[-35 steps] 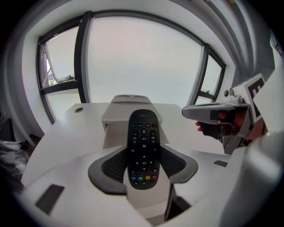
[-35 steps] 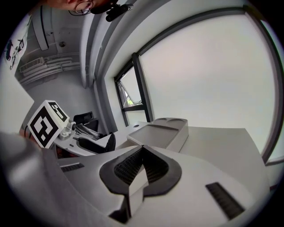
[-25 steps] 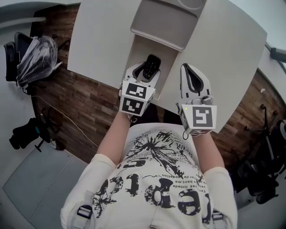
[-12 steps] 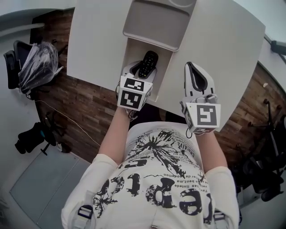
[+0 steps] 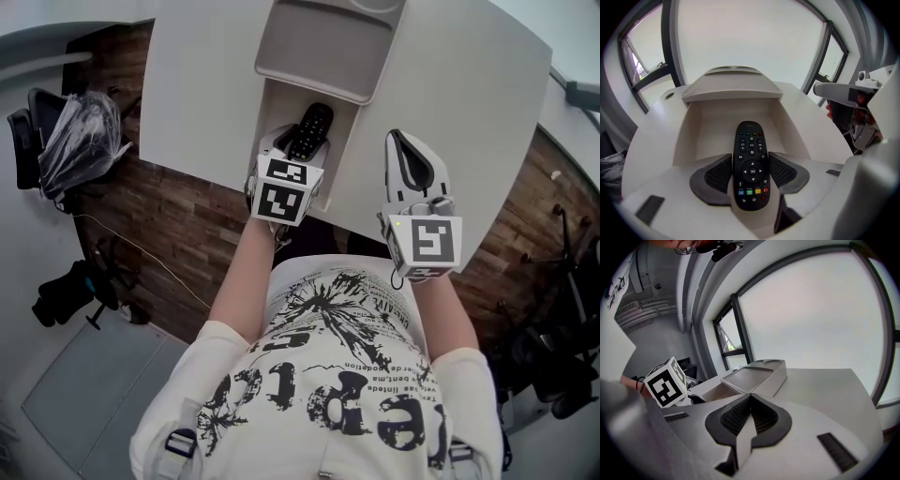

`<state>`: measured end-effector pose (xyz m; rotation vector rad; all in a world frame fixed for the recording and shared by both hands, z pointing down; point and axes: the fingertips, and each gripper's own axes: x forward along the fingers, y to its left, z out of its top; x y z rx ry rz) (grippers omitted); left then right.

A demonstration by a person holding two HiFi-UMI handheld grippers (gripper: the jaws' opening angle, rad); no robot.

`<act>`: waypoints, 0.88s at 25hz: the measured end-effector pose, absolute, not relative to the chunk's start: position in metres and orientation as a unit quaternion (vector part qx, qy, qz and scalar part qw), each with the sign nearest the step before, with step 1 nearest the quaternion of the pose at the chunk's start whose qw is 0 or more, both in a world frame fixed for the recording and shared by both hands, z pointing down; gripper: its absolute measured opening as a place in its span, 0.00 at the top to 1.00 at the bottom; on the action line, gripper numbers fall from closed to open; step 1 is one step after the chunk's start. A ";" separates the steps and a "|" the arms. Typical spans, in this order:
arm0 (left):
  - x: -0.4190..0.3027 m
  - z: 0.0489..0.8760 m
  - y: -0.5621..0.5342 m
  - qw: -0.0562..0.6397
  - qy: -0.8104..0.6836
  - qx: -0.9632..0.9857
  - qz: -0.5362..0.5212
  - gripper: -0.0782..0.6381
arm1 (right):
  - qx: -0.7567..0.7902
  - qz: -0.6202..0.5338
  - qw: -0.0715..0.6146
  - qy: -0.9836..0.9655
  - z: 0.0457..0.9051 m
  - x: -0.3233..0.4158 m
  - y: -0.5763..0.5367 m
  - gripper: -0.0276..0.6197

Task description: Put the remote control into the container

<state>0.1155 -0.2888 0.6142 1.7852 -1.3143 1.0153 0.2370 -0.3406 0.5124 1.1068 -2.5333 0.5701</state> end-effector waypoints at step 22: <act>0.109 0.457 -0.327 0.232 -0.535 0.786 0.205 0.83 | 0.486 0.146 0.104 -0.855 0.423 0.236 -0.322 0.95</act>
